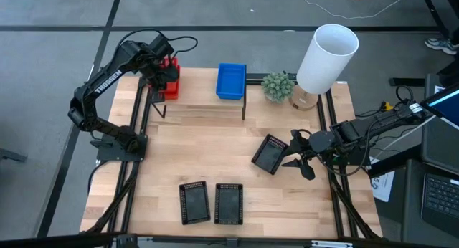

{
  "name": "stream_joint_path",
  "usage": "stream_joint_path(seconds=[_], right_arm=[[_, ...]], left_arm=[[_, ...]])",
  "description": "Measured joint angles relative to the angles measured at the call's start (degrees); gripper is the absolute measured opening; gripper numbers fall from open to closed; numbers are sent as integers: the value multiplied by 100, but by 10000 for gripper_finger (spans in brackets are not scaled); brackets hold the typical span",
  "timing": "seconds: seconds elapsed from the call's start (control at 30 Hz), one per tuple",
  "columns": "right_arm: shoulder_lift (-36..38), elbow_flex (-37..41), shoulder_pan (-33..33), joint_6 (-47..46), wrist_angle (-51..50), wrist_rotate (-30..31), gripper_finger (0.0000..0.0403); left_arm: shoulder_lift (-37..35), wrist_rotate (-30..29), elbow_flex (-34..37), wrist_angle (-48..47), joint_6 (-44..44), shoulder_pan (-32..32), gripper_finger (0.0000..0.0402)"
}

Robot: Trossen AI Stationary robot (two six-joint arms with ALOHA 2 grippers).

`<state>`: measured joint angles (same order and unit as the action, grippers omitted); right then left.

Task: Stack baskets on shelf by color
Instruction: Stack the red bin on top of the stacked red bins on the shelf

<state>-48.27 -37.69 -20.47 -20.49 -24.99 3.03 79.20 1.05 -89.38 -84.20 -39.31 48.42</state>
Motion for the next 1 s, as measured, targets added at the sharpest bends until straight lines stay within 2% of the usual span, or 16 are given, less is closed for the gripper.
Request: stream_joint_path(seconds=[0.57,0.77,1.0], right_arm=[[0,0,-1,0,-7,-2,174],[0,0,0,0,-11,-4,174],[0,0,-2,0,-13,-4,174]], left_arm=[[-11,-44,-21,-64,241,-59,76],[-13,-124,-480,-263,374,-291,79],[-20,-709,-1063,-374,472,-698,79]])
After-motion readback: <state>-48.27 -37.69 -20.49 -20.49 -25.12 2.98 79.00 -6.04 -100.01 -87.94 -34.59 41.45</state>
